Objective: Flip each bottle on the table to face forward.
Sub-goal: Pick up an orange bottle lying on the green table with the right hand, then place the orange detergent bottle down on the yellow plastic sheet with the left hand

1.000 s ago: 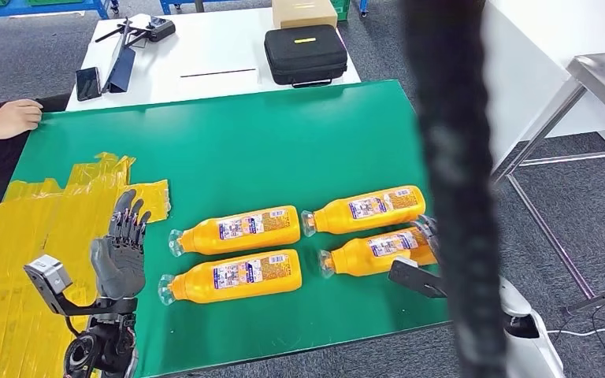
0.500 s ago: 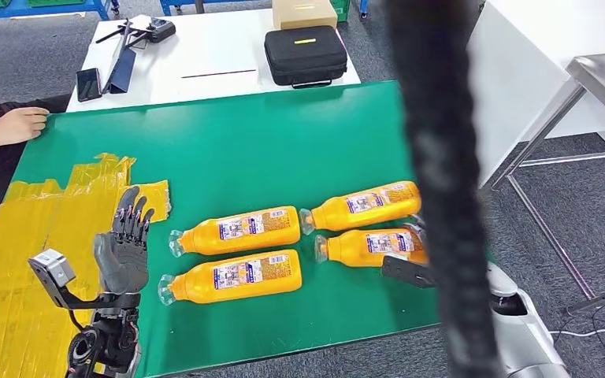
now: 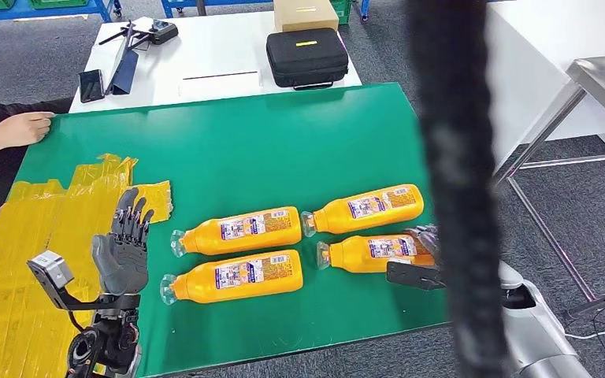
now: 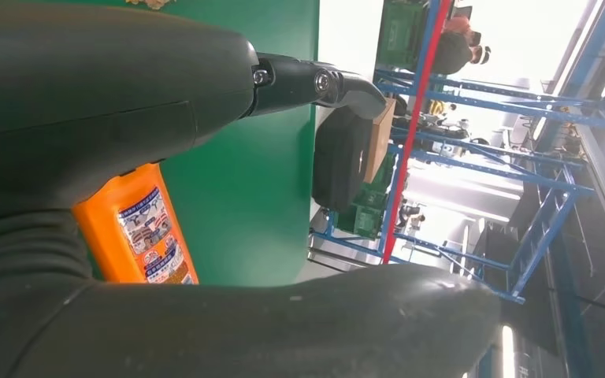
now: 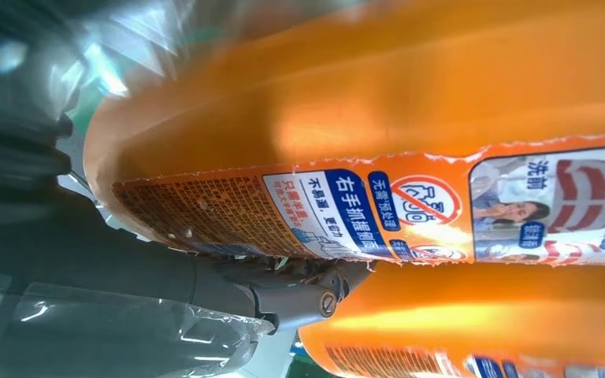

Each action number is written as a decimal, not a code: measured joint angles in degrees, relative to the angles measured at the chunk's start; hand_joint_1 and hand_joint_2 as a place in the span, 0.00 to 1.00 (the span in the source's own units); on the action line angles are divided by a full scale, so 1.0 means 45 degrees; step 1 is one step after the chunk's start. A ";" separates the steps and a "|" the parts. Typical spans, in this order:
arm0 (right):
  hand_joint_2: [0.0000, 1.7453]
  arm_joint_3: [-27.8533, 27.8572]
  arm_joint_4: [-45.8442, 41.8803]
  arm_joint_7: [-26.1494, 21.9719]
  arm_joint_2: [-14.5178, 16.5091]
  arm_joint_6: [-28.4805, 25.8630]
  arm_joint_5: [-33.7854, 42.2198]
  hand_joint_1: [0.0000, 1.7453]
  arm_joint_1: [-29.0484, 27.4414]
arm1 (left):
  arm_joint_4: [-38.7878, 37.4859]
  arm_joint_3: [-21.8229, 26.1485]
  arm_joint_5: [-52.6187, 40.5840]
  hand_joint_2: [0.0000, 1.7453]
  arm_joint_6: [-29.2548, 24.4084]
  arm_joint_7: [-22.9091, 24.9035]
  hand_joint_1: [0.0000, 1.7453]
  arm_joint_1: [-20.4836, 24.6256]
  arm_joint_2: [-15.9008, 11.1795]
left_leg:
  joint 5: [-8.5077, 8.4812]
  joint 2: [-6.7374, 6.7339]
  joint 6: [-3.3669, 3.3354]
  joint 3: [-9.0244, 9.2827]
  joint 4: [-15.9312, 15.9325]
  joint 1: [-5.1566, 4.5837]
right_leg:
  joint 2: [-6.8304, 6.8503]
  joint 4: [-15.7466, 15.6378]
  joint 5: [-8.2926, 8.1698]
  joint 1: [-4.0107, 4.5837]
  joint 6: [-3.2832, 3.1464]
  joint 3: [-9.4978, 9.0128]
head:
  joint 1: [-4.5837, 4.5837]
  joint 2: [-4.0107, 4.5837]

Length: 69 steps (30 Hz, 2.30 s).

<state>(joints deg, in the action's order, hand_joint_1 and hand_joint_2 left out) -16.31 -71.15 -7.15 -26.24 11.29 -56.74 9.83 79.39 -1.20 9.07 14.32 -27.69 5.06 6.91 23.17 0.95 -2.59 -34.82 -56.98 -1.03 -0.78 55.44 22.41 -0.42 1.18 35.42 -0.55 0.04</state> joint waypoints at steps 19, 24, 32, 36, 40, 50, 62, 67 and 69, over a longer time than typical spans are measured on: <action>1.00 0.5822 -0.5547 -0.3818 0.1775 0.2199 1.1769 1.00 -0.3096 | 0.0462 -0.0019 0.1439 1.00 0.0253 0.0329 0.00 -0.0720 -0.0119 | 0.0027 0.0052 -0.0006 -0.0063 0.0002 -0.0001 | 0.0037 -0.0001 0.0025 -0.0005 0.0030 0.0037 | -0.0002 0.0000; 1.00 0.6904 -0.5908 -0.3837 0.2577 0.1996 1.1727 1.00 -0.2927 | 0.0718 -0.0032 0.1775 1.00 0.0391 0.0464 0.00 -0.0775 -0.0101 | 0.0025 0.0047 -0.0007 -0.0067 0.0002 -0.0002 | 0.0035 -0.0001 0.0022 -0.0007 0.0032 0.0036 | -0.0002 0.0000; 1.00 0.5001 -0.3243 -0.3105 0.3897 -0.1111 0.8956 1.00 -0.0067 | 0.0755 -0.0671 0.3121 1.00 0.1020 0.1421 0.00 -0.0131 0.0272 | -0.0008 -0.0077 0.0001 -0.0079 0.0006 0.0001 | -0.0036 0.0005 -0.0037 -0.0002 -0.0002 0.0050 | 0.0000 0.0000; 1.00 0.2771 -0.0254 -0.2765 0.5046 -0.2744 0.8569 1.00 0.2452 | 0.0438 -0.1251 0.4245 1.00 0.1083 0.1818 0.00 0.0639 0.0466 | -0.0071 -0.0136 0.0020 -0.0096 0.0002 0.0008 | -0.0084 0.0010 -0.0091 -0.0001 -0.0006 0.0108 | -0.0007 0.0000; 1.00 0.1056 0.2186 -0.2470 0.6056 -0.2960 0.8454 1.00 0.4387 | 0.0017 -0.1651 0.4995 1.00 0.0973 0.1991 0.00 0.1180 0.0502 | -0.0100 -0.0080 0.0048 -0.0121 0.0002 0.0035 | -0.0063 0.0028 -0.0094 0.0008 -0.0008 0.0124 | -0.0001 0.0000; 1.00 -0.1436 0.4385 -0.2167 0.8185 -0.2840 0.7923 1.00 0.5875 | -0.0409 -0.1826 0.5023 1.00 -0.0390 0.2063 0.00 0.1621 0.0489 | -0.0098 -0.0070 0.0056 -0.0170 0.0003 0.0039 | -0.0056 0.0031 -0.0085 0.0008 -0.0016 0.0173 | 0.0001 0.0000; 1.00 -0.2341 0.4848 -0.2098 0.8872 -0.2571 0.7884 1.00 0.5926 | -0.0729 -0.1938 0.5081 1.00 -0.0729 0.2087 0.00 0.1662 0.0458 | -0.0097 -0.0071 0.0052 -0.0181 0.0001 0.0021 | -0.0049 0.0027 -0.0089 -0.0004 -0.0010 0.0179 | 0.0004 0.0000; 1.00 -0.2985 0.5281 -0.1671 0.9340 -0.2475 0.7735 1.00 0.5922 | -0.0774 -0.1981 0.5043 1.00 -0.1170 0.2088 0.00 0.1712 0.0480 | -0.0096 -0.0072 0.0055 -0.0181 0.0002 0.0035 | -0.0050 0.0028 -0.0086 0.0004 -0.0013 0.0187 | 0.0001 0.0000; 1.00 -0.3200 0.5487 -0.1478 0.9460 -0.2476 0.7694 1.00 0.5932 | -0.0774 -0.2004 0.4972 1.00 -0.1241 0.2095 0.00 0.1711 0.0481 | -0.0096 -0.0072 0.0055 -0.0183 0.0003 0.0037 | -0.0049 0.0029 -0.0085 0.0005 -0.0014 0.0188 | 0.0002 0.0000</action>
<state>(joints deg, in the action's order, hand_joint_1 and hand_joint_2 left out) -30.71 -46.46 -13.80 16.33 0.15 -22.11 36.52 75.91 -10.22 31.44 8.73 -18.26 12.76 9.07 22.74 0.62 -2.34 -35.64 -56.97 -0.87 -1.00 55.57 22.02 -0.40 1.12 36.27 -0.54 0.04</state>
